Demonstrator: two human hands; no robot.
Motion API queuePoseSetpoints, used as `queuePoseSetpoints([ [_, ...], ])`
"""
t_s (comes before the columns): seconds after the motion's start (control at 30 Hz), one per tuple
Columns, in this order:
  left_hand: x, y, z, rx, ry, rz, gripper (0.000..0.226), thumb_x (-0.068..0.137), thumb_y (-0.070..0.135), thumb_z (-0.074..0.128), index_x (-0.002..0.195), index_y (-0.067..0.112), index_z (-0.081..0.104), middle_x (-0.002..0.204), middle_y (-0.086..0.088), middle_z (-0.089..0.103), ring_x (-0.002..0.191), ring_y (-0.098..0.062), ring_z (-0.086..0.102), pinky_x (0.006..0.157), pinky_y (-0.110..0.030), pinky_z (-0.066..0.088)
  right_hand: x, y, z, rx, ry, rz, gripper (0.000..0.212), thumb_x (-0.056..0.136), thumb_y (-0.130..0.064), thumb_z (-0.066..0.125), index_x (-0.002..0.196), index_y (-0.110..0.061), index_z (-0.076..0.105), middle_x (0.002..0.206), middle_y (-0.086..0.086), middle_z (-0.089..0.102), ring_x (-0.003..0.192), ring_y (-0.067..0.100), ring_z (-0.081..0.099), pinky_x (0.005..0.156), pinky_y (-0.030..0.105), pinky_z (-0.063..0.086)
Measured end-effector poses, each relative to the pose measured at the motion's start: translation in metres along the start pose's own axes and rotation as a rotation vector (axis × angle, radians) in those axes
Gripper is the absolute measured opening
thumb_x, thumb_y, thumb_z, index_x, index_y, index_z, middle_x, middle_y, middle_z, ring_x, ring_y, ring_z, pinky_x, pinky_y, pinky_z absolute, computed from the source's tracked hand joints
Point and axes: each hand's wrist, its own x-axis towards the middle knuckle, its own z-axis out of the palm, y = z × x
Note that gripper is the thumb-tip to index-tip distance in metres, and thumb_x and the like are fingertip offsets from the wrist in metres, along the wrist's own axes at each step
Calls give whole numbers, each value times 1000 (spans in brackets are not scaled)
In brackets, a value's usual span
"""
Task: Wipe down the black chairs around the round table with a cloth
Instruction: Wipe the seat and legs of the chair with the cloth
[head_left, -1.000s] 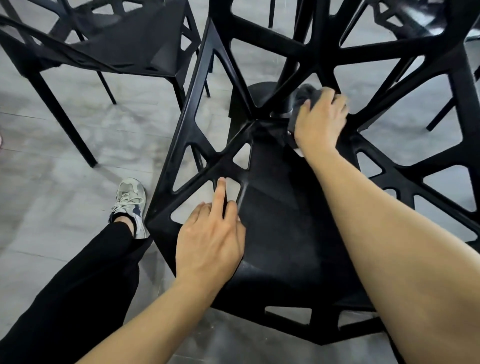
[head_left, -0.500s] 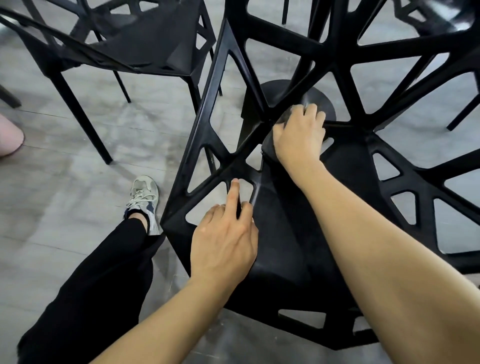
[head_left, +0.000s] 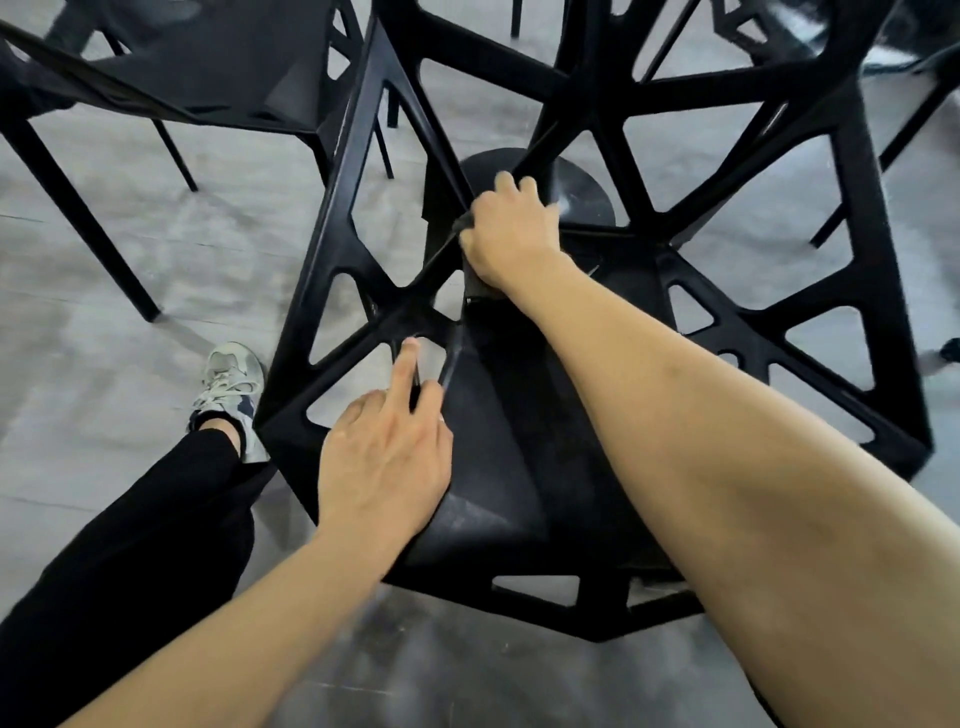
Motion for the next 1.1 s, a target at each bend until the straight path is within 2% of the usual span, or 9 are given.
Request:
queuePoseSetpoints([
  [0.23,1,1,1,46,76,18,22,94,27,45,96,13,61,154,-11,45,69,-29,60,65,-37,45,-79,31,45,46,253,-174,41,91,-51,51,120,-24,63,123,9,53,108,32,49,80,45,46],
  [0.33,-2,-1,2,49,85,26,22,94,26,43,96,13,60,155,-10,44,67,-29,58,63,-38,43,-67,55,53,-78,289,-44,26,82,-32,66,102,-16,70,104,14,60,90,37,56,71,45,49],
  [0.43,-3,0,3,59,93,23,23,95,26,41,95,13,60,155,-9,43,66,-30,57,63,-38,44,-56,121,45,-232,279,249,22,87,-20,64,105,-8,67,111,20,58,96,41,55,81,50,45],
  [0.57,-1,2,4,55,116,-3,24,96,27,42,94,13,61,155,-8,45,66,-29,58,63,-37,43,-59,195,34,-153,290,196,38,97,-32,50,124,-7,59,123,23,52,110,46,49,92,55,44],
  [0.67,-1,3,3,62,104,-17,24,96,28,43,96,13,62,154,-6,45,67,-29,58,61,-37,41,-65,190,33,-39,275,154,46,95,-47,49,127,-17,61,123,19,53,113,45,47,98,52,43],
  [0.83,1,3,0,86,55,-32,24,95,29,48,99,13,65,154,-6,45,66,-29,59,59,-35,39,-116,131,51,161,358,106,33,87,-42,55,108,-22,72,110,12,59,99,39,52,86,46,45],
  [0.97,0,4,-3,89,25,-26,28,96,29,46,108,12,64,157,-6,40,69,-32,59,60,-36,39,-169,67,58,305,273,-113,36,87,-42,56,114,-25,72,114,7,60,101,33,52,86,41,44],
  [1.03,-1,3,-4,90,24,-16,29,96,29,45,111,11,63,157,-6,38,70,-33,59,59,-36,35,-169,83,54,235,282,-186,36,87,-38,56,116,-22,72,114,10,60,100,36,55,84,43,46],
  [1.1,-1,4,-4,73,27,-14,31,96,29,44,112,11,64,158,-6,37,72,-34,60,60,-37,35,-157,126,51,168,352,-40,34,87,-32,56,114,-18,72,114,15,61,100,42,57,85,47,49],
])
